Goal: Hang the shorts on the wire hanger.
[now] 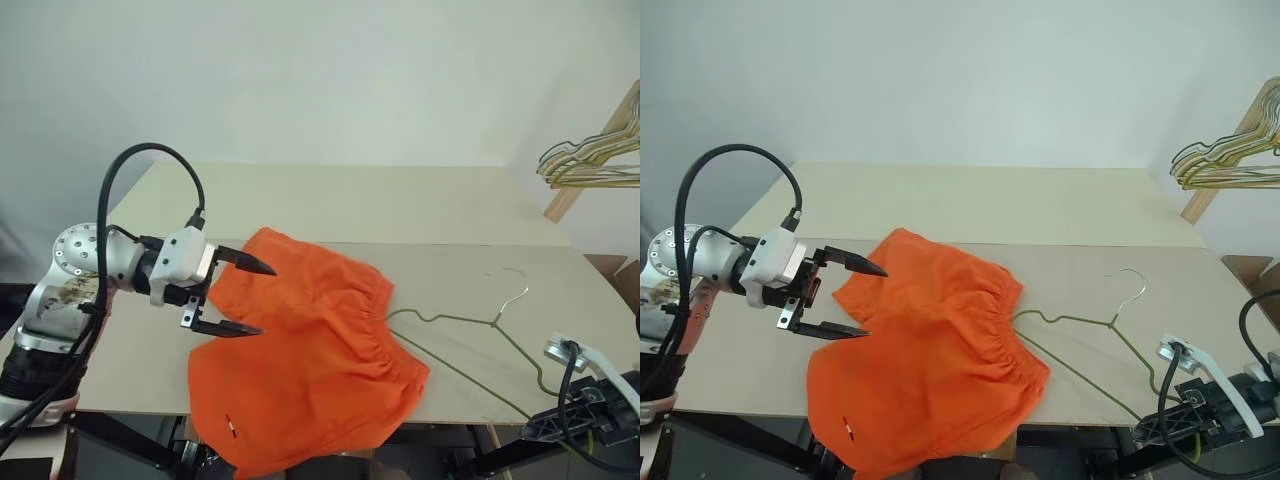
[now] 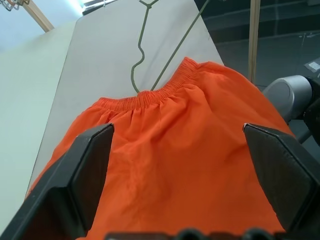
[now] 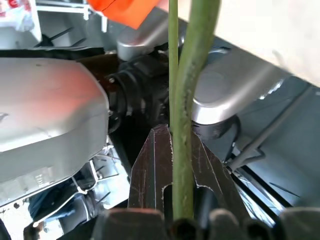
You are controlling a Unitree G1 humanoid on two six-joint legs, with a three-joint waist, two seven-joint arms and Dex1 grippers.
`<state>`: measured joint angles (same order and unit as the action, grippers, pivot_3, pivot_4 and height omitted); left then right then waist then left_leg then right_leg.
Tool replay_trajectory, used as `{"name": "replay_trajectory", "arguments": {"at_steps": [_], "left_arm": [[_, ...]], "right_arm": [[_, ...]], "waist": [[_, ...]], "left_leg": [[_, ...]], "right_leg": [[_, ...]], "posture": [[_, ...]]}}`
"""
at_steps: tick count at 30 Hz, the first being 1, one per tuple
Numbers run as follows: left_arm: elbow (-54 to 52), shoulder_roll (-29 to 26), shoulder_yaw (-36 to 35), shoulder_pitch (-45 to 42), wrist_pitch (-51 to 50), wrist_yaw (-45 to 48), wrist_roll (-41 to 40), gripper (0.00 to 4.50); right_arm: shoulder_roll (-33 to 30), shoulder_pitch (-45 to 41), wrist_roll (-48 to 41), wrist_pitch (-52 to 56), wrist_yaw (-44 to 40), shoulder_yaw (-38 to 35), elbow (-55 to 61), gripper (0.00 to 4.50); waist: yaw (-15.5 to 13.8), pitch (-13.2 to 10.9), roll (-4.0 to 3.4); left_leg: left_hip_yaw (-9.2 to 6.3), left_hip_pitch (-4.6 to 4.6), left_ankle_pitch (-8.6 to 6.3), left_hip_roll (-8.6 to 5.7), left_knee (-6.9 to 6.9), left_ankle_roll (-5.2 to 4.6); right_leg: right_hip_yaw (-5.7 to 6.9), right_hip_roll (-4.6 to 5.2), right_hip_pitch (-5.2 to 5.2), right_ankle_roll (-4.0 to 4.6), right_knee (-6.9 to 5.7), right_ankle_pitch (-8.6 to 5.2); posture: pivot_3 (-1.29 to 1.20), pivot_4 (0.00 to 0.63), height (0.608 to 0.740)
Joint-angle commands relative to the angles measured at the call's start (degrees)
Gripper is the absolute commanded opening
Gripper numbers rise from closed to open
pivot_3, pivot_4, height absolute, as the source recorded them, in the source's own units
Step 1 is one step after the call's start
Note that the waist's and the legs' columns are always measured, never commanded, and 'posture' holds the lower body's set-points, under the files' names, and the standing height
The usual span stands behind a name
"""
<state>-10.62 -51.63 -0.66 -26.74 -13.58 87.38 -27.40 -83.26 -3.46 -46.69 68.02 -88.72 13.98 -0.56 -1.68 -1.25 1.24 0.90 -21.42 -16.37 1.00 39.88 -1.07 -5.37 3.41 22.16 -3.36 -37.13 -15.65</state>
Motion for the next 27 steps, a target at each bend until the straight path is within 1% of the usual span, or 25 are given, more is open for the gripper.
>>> {"name": "replay_trajectory", "arguments": {"at_steps": [1,3,7,12,21,24,27], "left_arm": [[-1.6,-1.1,-2.1,0.0,0.0,-0.6,-1.5,4.48],[-1.7,-1.4,-2.3,0.1,-0.2,-0.6,-1.7,4.48],[-2.0,-1.4,-1.8,0.0,-0.3,-1.4,-1.7,4.48],[-1.4,-1.4,-1.4,-1.3,-0.6,-1.9,-1.5,4.48],[0.5,-0.6,0.4,-3.7,0.2,-1.5,-0.5,4.48],[1.3,0.3,1.2,-2.7,0.0,-2.7,0.2,4.48],[3.4,2.0,2.8,-0.9,0.3,-4.2,2.1,4.48]], "right_arm": [[-1.0,-0.4,-1.2,-1.5,-3.8,0.0,0.6,0.0],[-0.2,-0.9,0.1,-1.6,-3.8,0.6,-0.2,0.0],[6.1,-5.7,1.6,1.7,-1.0,1.7,-4.2,0.0],[9.3,-5.3,2.2,2.8,0.1,1.9,-3.8,0.0],[10.9,-2.5,1.8,4.1,2.5,-1.7,-4.7,0.0],[9.6,0.7,1.4,3.8,2.2,-3.8,-4.0,0.0],[9.9,1.6,1.3,4.1,3.0,-5.4,-3.8,0.0]], "waist": [[-0.3,0.0,0.0],[-0.7,0.0,0.0],[-0.8,0.0,0.1],[-1.4,0.0,0.04],[-2.0,0.0,0.05],[-2.0,0.0,0.05],[-2.0,0.0,0.03]], "left_leg": [[0.0,0.0,0.0,0.0,0.0,0.0],[0.0,-0.01,0.0,0.0,0.0,0.0],[0.02,-0.02,0.0,0.01,0.01,0.0],[-0.02,-0.06,0.0,-0.01,0.0,0.0],[-0.04,-0.07,0.0,-0.03,0.03,0.0],[-0.04,-0.08,0.0,-0.03,0.02,0.0],[-0.04,-0.07,0.0,-0.03,0.03,0.0]], "right_leg": [[0.01,0.0,0.0,0.0,0.0,0.0],[0.01,-0.01,0.01,0.0,0.0,0.0],[0.01,-0.01,0.01,0.01,0.03,0.01],[0.05,-0.02,0.03,0.01,0.01,0.0],[0.11,-0.02,0.01,0.02,0.0,0.01],[0.11,-0.02,0.01,0.01,0.02,0.0],[0.1,-0.02,-0.02,0.01,0.02,0.0]], "posture": [[0.14,0.0,0.74],[0.14,0.0,0.74],[0.15,0.0,0.74],[0.14,0.0,0.74],[0.12,0.0,0.74],[0.11,0.0,0.74],[0.1,0.0,0.74]]}}
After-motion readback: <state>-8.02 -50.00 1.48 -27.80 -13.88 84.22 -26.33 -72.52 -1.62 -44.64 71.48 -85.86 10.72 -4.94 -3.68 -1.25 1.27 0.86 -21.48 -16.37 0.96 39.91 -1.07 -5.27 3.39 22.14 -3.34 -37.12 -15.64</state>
